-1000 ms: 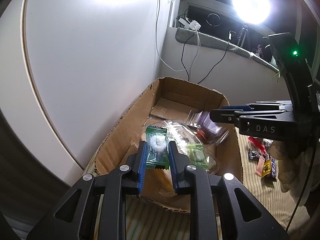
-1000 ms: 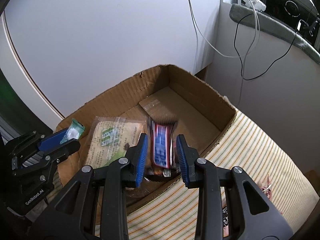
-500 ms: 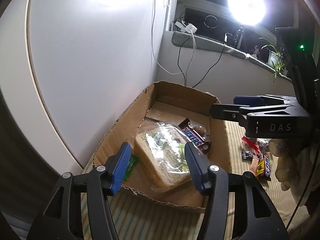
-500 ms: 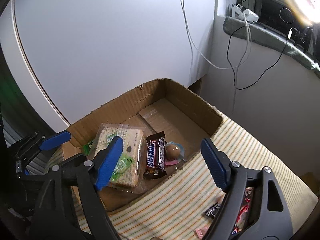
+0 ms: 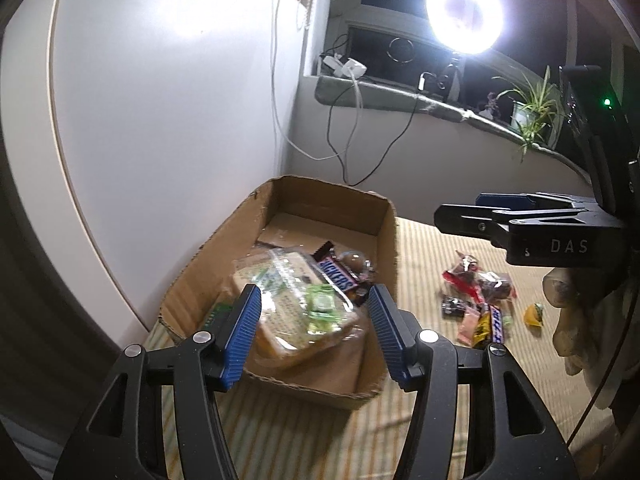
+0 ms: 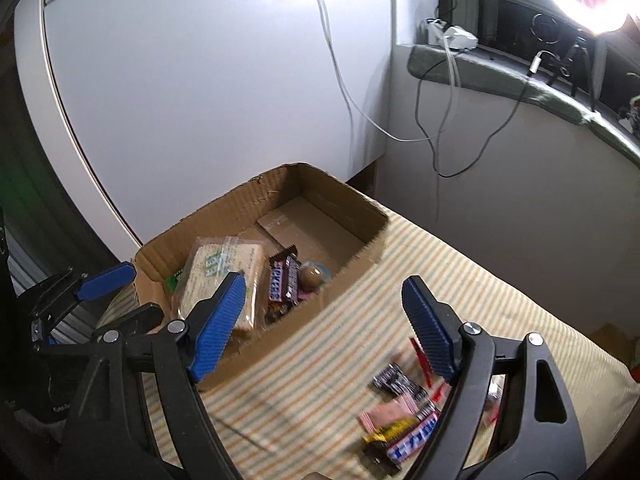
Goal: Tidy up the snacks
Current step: 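Move both open tools back over the loose snacks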
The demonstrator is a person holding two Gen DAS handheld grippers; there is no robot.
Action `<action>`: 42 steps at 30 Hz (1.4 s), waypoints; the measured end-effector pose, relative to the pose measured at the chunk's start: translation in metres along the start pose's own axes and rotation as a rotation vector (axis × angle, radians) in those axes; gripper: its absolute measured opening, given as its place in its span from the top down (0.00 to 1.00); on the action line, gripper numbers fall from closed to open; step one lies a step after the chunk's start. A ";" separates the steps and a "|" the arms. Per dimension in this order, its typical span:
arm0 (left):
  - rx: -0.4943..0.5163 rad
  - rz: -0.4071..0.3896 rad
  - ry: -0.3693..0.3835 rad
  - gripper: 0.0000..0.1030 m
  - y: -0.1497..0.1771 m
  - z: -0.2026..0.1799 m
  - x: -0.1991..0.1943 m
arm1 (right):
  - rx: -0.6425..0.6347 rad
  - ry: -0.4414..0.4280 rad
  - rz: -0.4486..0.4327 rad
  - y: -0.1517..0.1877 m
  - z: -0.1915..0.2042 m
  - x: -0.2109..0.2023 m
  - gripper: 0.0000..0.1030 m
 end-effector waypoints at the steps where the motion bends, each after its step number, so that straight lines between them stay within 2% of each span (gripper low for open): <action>1: 0.003 -0.001 0.004 0.46 0.000 -0.003 -0.001 | 0.003 0.005 -0.002 0.001 -0.003 -0.003 0.19; 17: 0.026 0.034 0.095 0.46 0.014 -0.054 0.013 | 0.120 0.125 0.029 0.066 -0.103 -0.052 0.19; 27: 0.044 0.099 0.176 0.47 0.028 -0.088 0.038 | 0.220 0.191 0.095 0.117 -0.164 -0.055 0.19; 35: 0.076 0.161 0.242 0.63 0.038 -0.115 0.058 | 0.242 0.180 0.142 0.148 -0.179 -0.042 0.20; 40: 0.090 0.198 0.276 0.72 0.045 -0.128 0.071 | 0.201 0.169 0.171 0.160 -0.169 -0.030 0.31; 42: 0.095 0.212 0.287 0.73 0.047 -0.132 0.075 | 0.196 0.161 0.186 0.164 -0.167 -0.024 0.37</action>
Point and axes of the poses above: each gripper's, at about its wrist camera, not at the fingertips, and x roughly the way its jaws point, z to its left, y to its underside, the point moved 5 cm from there along x, roughly the way its jaws point, and after that the axes turned 10 degrees about y, right-handed, at the moved point
